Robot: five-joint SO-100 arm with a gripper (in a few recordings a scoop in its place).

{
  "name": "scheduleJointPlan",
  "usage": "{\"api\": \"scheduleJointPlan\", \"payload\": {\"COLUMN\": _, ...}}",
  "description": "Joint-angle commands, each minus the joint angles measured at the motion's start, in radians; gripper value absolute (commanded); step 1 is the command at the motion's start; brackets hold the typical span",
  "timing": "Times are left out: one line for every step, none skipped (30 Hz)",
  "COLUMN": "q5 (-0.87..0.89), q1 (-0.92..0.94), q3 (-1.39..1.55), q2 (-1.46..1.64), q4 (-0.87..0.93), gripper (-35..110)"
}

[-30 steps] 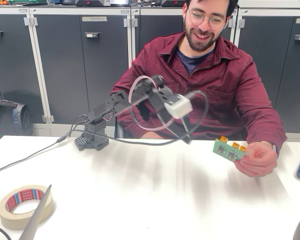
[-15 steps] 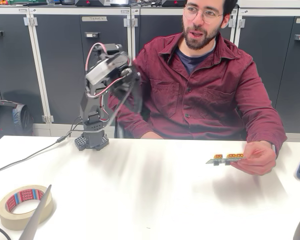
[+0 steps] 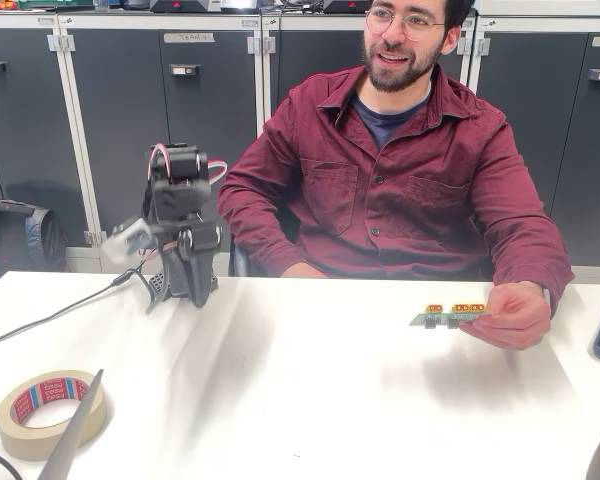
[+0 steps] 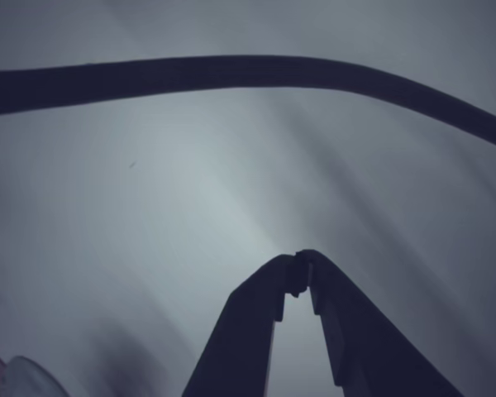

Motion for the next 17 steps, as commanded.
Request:
{"api": "scheduleJointPlan", "payload": {"q5": -0.002, "q1": -0.006, "q3": 0.124, "q2": 0.032, "q4": -0.175, "gripper": -5}}
{"api": "scheduleJointPlan", "payload": {"q5": 0.051, "q1": 0.014, "q3": 0.146, "q2": 0.029, "q4": -0.229, "gripper": -5}}
{"api": "scheduleJointPlan", "payload": {"q5": 0.097, "q1": 0.038, "q3": 0.166, "q2": 0.029, "q4": -0.278, "gripper": -5}}
{"api": "scheduleJointPlan", "payload": {"q5": 0.133, "q1": 0.066, "q3": 0.186, "q2": 0.029, "q4": -0.319, "gripper": -5}}
{"api": "scheduleJointPlan", "payload": {"q5": 0.155, "q1": 0.086, "q3": 0.201, "q2": 0.028, "q4": -0.325, "gripper": -5}}
{"api": "scheduleJointPlan", "payload": {"q5": 0.156, "q1": 0.095, "q3": 0.222, "q2": 0.023, "q4": -0.328, "gripper": -5}}
{"api": "scheduleJointPlan", "payload": {"q5": 0.161, "q1": 0.103, "q3": 0.241, "q2": 0.012, "q4": -0.328, "gripper": -5}}
{"api": "scheduleJointPlan", "payload": {"q5": 0.158, "q1": 0.11, "q3": 0.258, "q2": 0.006, "q4": -0.318, "gripper": -5}}
{"api": "scheduleJointPlan", "payload": {"q5": 0.16, "q1": 0.124, "q3": 0.282, "q2": 0.003, "q4": -0.319, "gripper": -5}}
{"api": "scheduleJointPlan", "payload": {"q5": 0.155, "q1": 0.141, "q3": 0.314, "q2": 0.003, "q4": -0.341, "gripper": -5}}
{"api": "scheduleJointPlan", "payload": {"q5": 0.152, "q1": 0.16, "q3": 0.356, "q2": 0.008, "q4": -0.387, "gripper": -5}}
{"api": "scheduleJointPlan", "payload": {"q5": 0.144, "q1": 0.179, "q3": 0.402, "q2": 0.011, "q4": -0.449, "gripper": -5}}
{"api": "scheduleJointPlan", "payload": {"q5": 0.137, "q1": 0.184, "q3": 0.433, "q2": 0.012, "q4": -0.503, "gripper": -5}}
{"api": "scheduleJointPlan", "payload": {"q5": 0.129, "q1": 0.184, "q3": 0.442, "q2": 0.009, "q4": -0.523, "gripper": -5}}
{"api": "scheduleJointPlan", "payload": {"q5": 0.133, "q1": 0.178, "q3": 0.44, "q2": 0.006, "q4": -0.525, "gripper": -5}}
{"api": "scheduleJointPlan", "payload": {"q5": 0.149, "q1": 0.172, "q3": 0.419, "q2": 0.002, "q4": -0.509, "gripper": -5}}
{"api": "scheduleJointPlan", "payload": {"q5": 0.164, "q1": 0.161, "q3": 0.385, "q2": -0.011, "q4": -0.474, "gripper": -5}}
